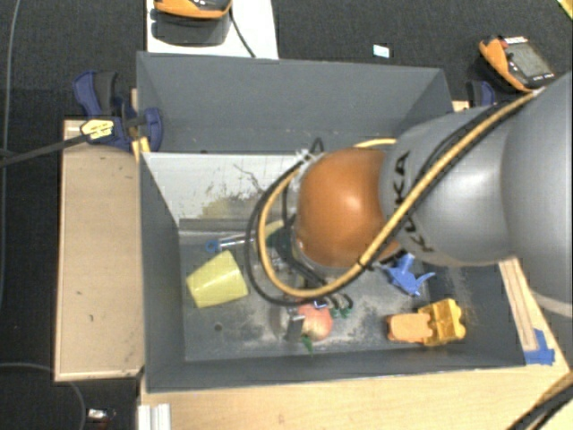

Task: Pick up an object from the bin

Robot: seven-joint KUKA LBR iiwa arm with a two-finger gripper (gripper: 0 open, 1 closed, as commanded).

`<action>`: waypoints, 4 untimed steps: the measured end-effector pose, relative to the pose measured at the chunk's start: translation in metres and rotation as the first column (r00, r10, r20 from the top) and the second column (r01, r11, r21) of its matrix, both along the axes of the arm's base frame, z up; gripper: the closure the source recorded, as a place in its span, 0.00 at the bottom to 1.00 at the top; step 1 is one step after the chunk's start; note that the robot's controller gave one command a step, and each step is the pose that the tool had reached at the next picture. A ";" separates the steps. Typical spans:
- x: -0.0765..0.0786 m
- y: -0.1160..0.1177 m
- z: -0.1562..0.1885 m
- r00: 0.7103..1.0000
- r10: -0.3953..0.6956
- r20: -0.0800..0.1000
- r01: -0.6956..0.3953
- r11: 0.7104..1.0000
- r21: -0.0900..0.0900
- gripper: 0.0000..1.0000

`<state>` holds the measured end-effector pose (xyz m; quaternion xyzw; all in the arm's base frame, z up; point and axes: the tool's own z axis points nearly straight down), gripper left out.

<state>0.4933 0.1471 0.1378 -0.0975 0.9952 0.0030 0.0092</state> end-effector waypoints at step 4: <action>0.051 -0.068 -0.064 0.979 0.204 0.005 -0.204 0.979 -0.003 1.00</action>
Offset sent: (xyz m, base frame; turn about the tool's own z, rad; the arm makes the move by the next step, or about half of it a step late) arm 0.0150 -0.0583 -0.0129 0.0235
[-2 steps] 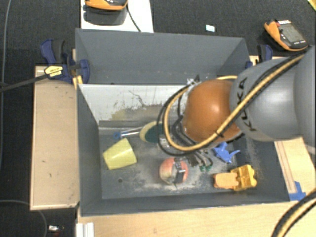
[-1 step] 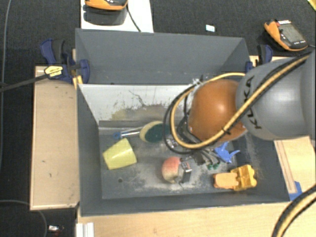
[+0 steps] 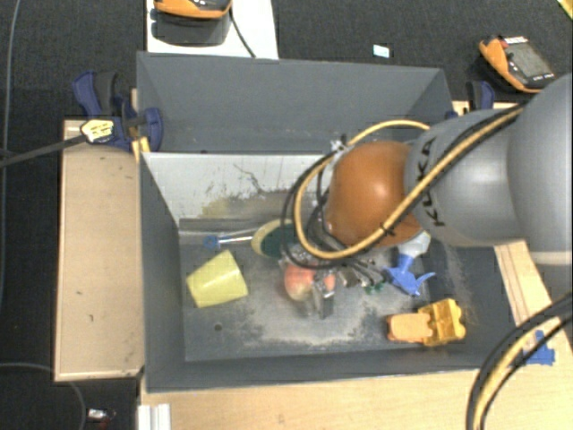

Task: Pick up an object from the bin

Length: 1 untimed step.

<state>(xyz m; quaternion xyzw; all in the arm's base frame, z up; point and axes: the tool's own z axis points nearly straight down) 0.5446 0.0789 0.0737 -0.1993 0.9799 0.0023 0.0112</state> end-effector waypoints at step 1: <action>0.000 0.000 0.000 1.000 -0.001 0.000 0.001 1.000 0.000 1.00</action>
Offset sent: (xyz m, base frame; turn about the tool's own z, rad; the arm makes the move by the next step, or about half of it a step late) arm 0.0235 -0.0779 0.0271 0.1467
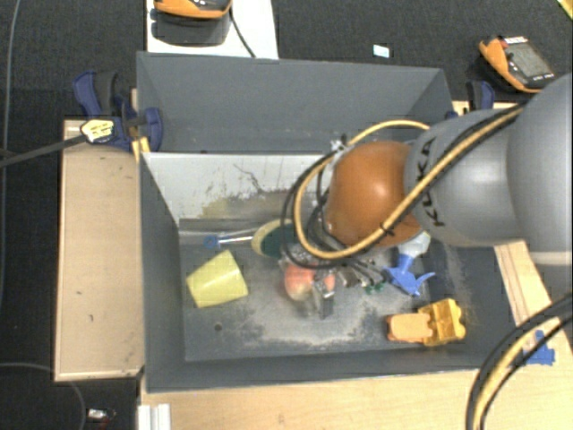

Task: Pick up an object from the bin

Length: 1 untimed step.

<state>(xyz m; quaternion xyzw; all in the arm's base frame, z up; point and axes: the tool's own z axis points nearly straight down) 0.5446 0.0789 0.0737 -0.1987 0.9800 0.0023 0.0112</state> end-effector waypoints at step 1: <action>0.015 -0.046 0.017 0.996 -0.088 0.003 0.088 0.996 0.005 1.00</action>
Offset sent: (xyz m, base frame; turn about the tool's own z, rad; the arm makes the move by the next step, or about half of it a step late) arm 0.0266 -0.0334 0.0850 0.0461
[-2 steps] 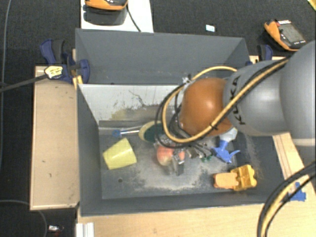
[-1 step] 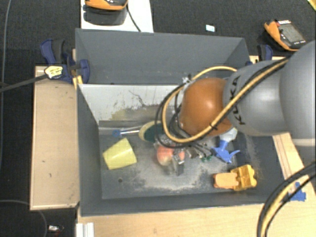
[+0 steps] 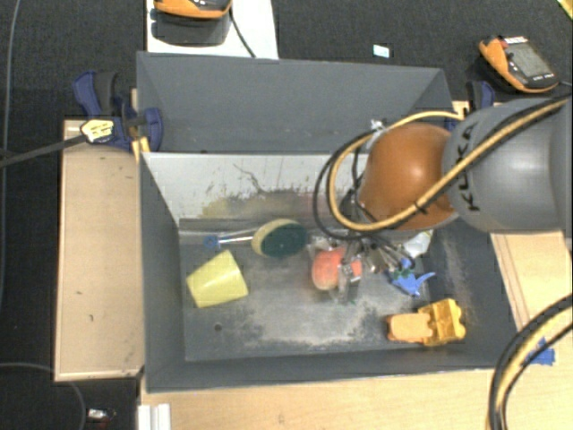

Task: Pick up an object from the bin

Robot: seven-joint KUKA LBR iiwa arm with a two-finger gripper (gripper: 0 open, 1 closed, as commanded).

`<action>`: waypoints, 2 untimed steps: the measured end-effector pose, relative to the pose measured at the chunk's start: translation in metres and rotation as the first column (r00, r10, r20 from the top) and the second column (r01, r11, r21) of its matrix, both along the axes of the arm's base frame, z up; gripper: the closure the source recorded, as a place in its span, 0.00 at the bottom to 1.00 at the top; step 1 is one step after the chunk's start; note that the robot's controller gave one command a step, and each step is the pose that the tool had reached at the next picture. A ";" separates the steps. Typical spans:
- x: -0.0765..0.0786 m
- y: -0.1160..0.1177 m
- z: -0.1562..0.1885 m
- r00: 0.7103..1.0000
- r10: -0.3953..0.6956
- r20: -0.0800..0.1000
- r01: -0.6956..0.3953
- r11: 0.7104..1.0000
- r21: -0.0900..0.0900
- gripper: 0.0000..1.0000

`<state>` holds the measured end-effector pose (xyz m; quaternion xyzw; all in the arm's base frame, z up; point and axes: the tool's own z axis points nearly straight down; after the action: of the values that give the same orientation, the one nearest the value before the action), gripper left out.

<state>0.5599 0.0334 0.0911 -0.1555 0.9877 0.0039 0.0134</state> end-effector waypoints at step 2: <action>-0.005 -0.023 0.029 0.990 -0.140 -0.003 0.140 0.990 0.000 1.00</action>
Offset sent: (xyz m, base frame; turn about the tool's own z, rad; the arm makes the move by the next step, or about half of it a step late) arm -0.0135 -0.0381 0.0101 0.1768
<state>0.5550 0.0107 0.1201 -0.0858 0.9962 0.0033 0.0120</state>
